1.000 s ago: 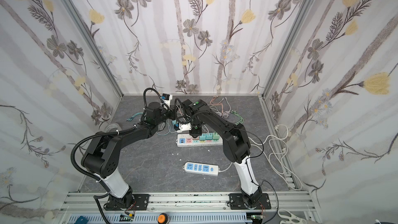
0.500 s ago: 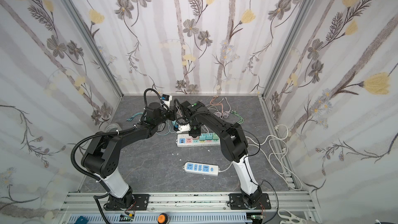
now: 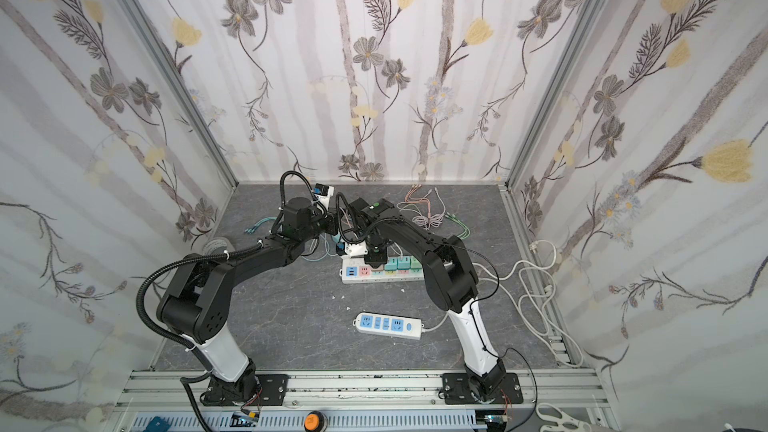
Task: Insert the plug
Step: 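Press the pink charger down into the socket with the right gripper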
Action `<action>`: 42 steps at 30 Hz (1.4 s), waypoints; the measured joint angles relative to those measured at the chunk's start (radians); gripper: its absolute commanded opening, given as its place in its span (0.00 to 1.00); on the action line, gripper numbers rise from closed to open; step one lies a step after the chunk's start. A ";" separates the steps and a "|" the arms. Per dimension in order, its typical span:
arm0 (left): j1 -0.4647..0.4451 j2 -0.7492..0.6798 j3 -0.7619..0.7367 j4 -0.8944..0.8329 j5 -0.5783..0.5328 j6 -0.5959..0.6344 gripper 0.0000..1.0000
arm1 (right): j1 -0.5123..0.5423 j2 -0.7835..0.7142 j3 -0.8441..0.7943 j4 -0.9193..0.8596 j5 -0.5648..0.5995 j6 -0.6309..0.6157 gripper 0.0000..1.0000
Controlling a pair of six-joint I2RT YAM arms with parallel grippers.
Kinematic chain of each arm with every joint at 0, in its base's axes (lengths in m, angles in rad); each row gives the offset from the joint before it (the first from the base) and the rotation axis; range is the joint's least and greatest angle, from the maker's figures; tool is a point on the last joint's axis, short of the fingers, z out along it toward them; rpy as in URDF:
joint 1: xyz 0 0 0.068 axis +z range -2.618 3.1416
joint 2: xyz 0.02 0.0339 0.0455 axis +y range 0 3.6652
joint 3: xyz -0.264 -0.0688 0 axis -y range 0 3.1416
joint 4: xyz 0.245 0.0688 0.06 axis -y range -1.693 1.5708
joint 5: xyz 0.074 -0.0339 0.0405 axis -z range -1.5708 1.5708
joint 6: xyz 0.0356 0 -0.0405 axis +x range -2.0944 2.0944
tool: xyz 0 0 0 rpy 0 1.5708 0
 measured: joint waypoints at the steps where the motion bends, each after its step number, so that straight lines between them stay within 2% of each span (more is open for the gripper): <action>1: 0.000 0.000 0.003 -0.007 0.003 0.000 0.00 | 0.000 -0.001 -0.011 0.009 0.000 0.000 0.00; 8: 0.000 0.002 0.020 -0.042 0.023 -0.001 0.00 | -0.002 -0.008 -0.051 0.047 -0.010 0.001 0.00; 12: -0.002 0.000 0.023 -0.062 0.024 -0.001 0.00 | -0.002 -0.020 -0.060 0.055 -0.012 0.003 0.11; 15: -0.009 -0.003 0.026 -0.072 0.024 0.003 0.00 | -0.002 -0.043 -0.071 0.066 -0.012 0.003 0.25; 19: -0.021 -0.003 0.040 -0.090 0.032 0.029 0.00 | -0.001 -0.081 -0.101 0.062 -0.013 0.008 0.53; 22: -0.032 0.003 0.063 -0.098 0.047 0.060 0.00 | -0.001 -0.142 -0.126 0.034 -0.014 0.010 0.63; 24: -0.038 0.010 0.076 -0.098 0.060 0.081 0.00 | -0.001 -0.185 -0.153 0.029 -0.021 0.011 0.73; 25: -0.041 0.014 0.082 -0.098 0.068 0.086 0.00 | -0.002 -0.205 -0.171 0.029 -0.027 0.011 0.95; 26: -0.042 0.019 0.087 -0.100 0.075 0.096 0.00 | -0.005 -0.226 -0.191 0.031 -0.037 0.013 0.99; 33: -0.069 0.053 0.133 -0.114 0.121 0.179 0.00 | -0.042 -0.430 -0.338 0.092 -0.171 0.031 0.99; 39: -0.092 0.103 0.212 -0.086 0.219 0.295 0.00 | -0.192 -0.679 -0.537 0.213 -0.315 0.056 0.99; 42: -0.087 0.142 0.252 -0.068 0.191 0.296 0.00 | -0.238 -0.805 -0.660 0.260 -0.338 0.081 0.99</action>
